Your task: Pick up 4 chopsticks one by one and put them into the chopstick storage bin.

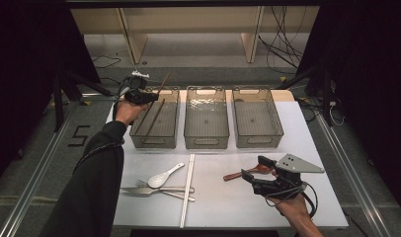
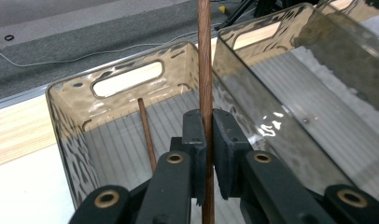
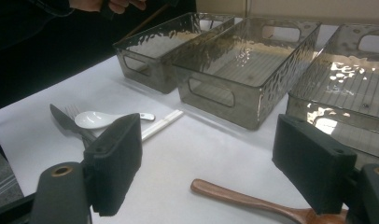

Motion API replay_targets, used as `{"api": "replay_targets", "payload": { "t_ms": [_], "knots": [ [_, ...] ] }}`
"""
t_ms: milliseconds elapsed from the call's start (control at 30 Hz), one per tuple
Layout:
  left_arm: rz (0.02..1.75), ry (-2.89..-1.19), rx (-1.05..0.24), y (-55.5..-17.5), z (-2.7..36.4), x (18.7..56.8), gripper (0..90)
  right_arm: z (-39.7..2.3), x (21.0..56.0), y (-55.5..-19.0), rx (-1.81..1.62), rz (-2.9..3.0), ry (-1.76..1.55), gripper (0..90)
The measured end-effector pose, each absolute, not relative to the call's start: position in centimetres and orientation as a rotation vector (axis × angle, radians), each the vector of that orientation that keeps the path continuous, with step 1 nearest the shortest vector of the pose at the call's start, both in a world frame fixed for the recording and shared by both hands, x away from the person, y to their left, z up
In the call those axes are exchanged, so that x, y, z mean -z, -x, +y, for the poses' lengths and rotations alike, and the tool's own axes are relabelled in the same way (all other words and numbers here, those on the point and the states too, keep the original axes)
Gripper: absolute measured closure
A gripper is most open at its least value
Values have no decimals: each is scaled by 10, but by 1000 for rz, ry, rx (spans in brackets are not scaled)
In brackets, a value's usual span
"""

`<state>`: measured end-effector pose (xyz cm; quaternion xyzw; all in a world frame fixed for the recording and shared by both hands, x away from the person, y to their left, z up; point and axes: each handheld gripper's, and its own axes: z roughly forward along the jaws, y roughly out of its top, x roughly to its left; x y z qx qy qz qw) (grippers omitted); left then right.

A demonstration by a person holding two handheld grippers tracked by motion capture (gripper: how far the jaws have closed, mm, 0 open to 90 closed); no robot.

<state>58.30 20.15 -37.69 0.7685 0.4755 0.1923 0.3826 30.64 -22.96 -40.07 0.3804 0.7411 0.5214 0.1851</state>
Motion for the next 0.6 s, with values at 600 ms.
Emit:
{"api": "replay_targets", "payload": {
  "t_ms": [600],
  "knots": [
    [1277,-2014,-431,-578,201,388,560,-229,401,-307,-1467,2092,-1072,248]
  ]
}}
